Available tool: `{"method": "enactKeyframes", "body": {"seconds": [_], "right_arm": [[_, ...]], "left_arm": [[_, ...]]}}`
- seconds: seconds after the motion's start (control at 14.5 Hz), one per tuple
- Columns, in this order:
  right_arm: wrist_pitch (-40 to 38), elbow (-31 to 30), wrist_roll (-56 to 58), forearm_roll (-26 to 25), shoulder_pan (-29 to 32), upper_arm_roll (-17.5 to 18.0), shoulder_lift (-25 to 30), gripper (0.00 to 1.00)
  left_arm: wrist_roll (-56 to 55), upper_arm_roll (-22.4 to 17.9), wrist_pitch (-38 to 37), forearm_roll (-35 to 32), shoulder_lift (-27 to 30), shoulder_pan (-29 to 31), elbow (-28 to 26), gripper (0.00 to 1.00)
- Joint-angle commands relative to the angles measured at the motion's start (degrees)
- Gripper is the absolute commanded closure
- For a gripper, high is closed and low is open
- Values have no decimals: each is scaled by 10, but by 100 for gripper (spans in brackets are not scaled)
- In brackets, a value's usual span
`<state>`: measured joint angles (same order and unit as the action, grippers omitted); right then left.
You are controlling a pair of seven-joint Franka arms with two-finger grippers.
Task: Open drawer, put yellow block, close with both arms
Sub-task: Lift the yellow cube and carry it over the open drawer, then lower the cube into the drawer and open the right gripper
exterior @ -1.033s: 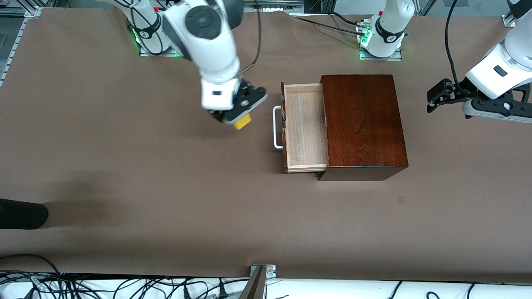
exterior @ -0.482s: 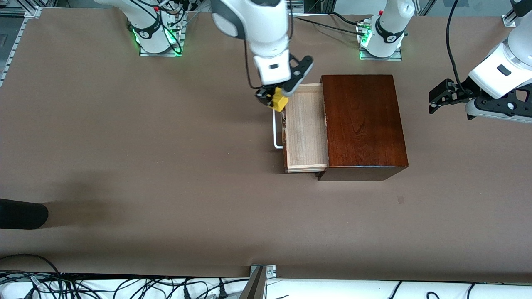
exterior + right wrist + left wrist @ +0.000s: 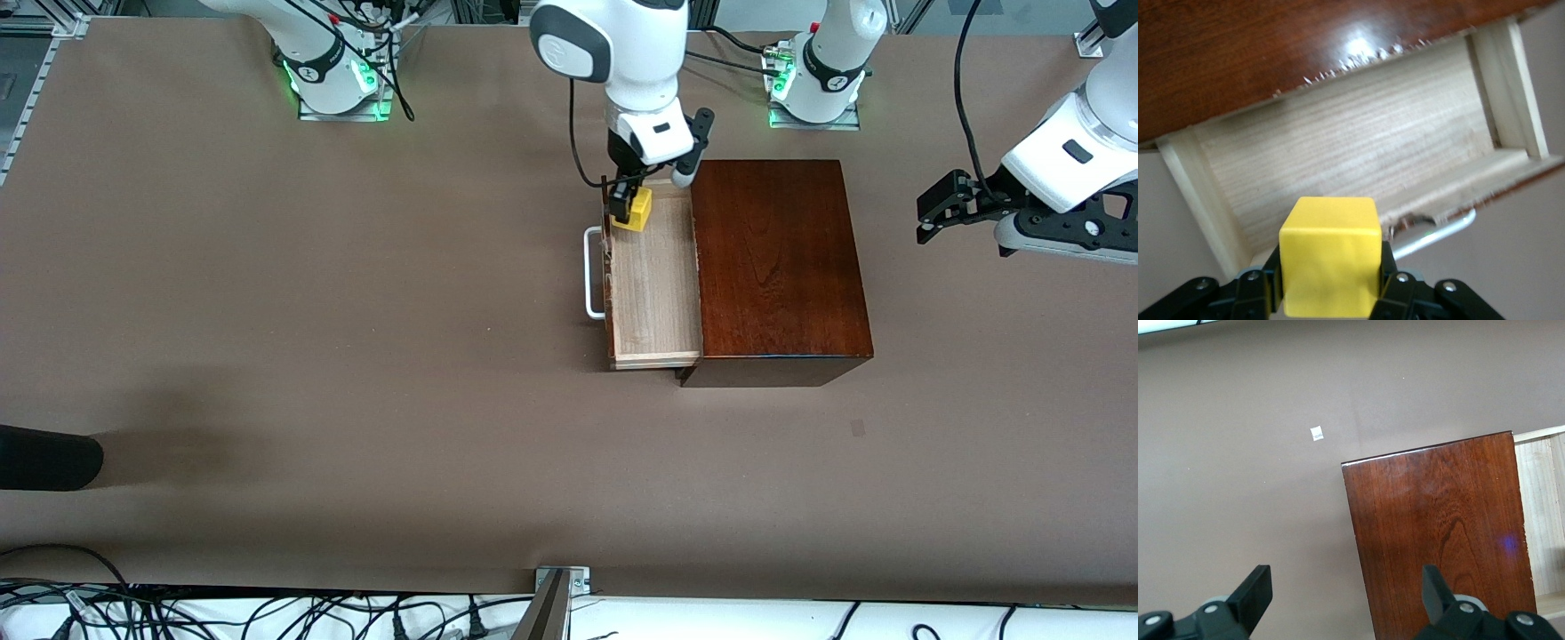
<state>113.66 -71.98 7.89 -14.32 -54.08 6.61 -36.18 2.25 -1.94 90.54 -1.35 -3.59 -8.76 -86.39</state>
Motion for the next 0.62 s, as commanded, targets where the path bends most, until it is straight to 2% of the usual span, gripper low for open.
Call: {"method": "enactKeyframes", "body": {"seconds": [0.0, 0.55], "right_arm": [[-9, 103, 62, -16, -6, -5, -82, 100], [-4, 107, 111, -37, -6, -5, -116, 100]], "left_arm": [[-3, 1, -11, 14, -10, 3, 21, 0], [-5, 1, -10, 14, -12, 0, 21, 0]]}}
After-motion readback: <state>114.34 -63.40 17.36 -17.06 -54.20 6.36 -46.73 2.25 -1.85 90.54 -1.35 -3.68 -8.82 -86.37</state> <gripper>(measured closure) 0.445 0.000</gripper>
